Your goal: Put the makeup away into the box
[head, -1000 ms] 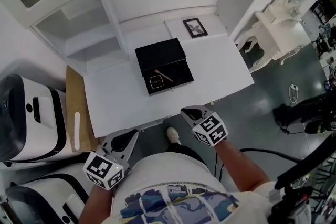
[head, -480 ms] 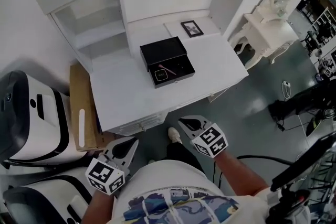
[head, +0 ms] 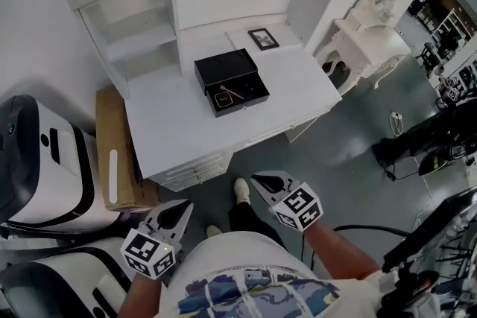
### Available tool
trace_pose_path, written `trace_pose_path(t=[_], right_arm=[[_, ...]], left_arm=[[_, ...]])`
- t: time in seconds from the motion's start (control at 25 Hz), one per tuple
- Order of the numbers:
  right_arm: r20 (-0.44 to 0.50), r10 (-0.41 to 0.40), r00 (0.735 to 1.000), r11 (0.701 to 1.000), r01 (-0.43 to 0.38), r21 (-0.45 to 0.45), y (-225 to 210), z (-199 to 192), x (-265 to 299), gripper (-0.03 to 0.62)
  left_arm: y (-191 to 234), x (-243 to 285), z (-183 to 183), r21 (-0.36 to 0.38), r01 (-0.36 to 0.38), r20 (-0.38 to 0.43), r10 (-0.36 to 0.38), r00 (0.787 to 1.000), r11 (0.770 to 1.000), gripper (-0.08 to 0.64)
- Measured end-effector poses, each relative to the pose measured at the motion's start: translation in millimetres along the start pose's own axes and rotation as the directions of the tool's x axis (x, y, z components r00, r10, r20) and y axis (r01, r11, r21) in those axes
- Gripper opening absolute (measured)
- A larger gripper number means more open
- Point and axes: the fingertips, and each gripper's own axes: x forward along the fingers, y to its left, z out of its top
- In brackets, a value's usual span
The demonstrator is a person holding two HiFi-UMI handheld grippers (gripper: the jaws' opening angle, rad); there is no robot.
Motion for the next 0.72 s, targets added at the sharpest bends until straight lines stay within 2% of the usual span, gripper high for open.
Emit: trace_pose_path(t=[0.4,0.72], right_arm=[[0.039,0.020,0.999,0.999,-0.019,-0.033,15,19,-5,0.025],[0.053,0.053,0.997,0.997,-0.050,-0.060,31,13,0,0.025]], left_arm=[[-9,-5,6,0.006,0.005,0.017,-0.005,1.000,1.000,0.014],[-13,-14,-7,0.010,-0.021,0.020,0.021,1.000,1.000,0.014]])
